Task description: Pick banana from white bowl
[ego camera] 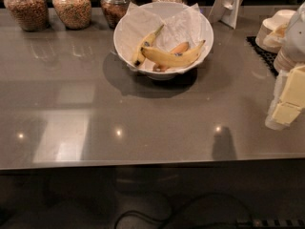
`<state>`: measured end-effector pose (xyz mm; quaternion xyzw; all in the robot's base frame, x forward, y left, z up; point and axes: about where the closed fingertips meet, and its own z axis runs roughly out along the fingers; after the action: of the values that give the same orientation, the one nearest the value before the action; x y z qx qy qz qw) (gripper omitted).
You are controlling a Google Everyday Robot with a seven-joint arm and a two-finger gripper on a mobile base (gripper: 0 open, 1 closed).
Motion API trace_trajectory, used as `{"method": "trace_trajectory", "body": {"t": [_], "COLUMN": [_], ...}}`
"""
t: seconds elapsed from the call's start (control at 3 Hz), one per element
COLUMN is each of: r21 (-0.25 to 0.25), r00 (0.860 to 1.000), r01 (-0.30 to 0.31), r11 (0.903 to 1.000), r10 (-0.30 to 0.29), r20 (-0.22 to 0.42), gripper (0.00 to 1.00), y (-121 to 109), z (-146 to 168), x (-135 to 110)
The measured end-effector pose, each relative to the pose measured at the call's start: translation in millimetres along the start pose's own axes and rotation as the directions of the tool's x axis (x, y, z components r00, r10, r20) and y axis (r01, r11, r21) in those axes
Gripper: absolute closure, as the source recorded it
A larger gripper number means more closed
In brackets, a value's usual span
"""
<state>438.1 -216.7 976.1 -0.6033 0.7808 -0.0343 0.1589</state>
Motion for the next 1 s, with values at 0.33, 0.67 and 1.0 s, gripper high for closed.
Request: {"method": "trace_trajectory", "body": {"t": [0.33,0.67,1.0], "r21": [0.0,0.035,0.091], "r00": [1.0,0.998,0.982], "r01": [0.0,-0.002,-0.015], "r11": [1.0,0.9994,0.9958], "r10": [0.0,0.0,-0.003], "r20": [0.0,0.065,0.189], "gripper": [0.0,0.0,0.0], "y": [0,-11,-36], "z": [0,4,9], "x": [0,-10,-27]}}
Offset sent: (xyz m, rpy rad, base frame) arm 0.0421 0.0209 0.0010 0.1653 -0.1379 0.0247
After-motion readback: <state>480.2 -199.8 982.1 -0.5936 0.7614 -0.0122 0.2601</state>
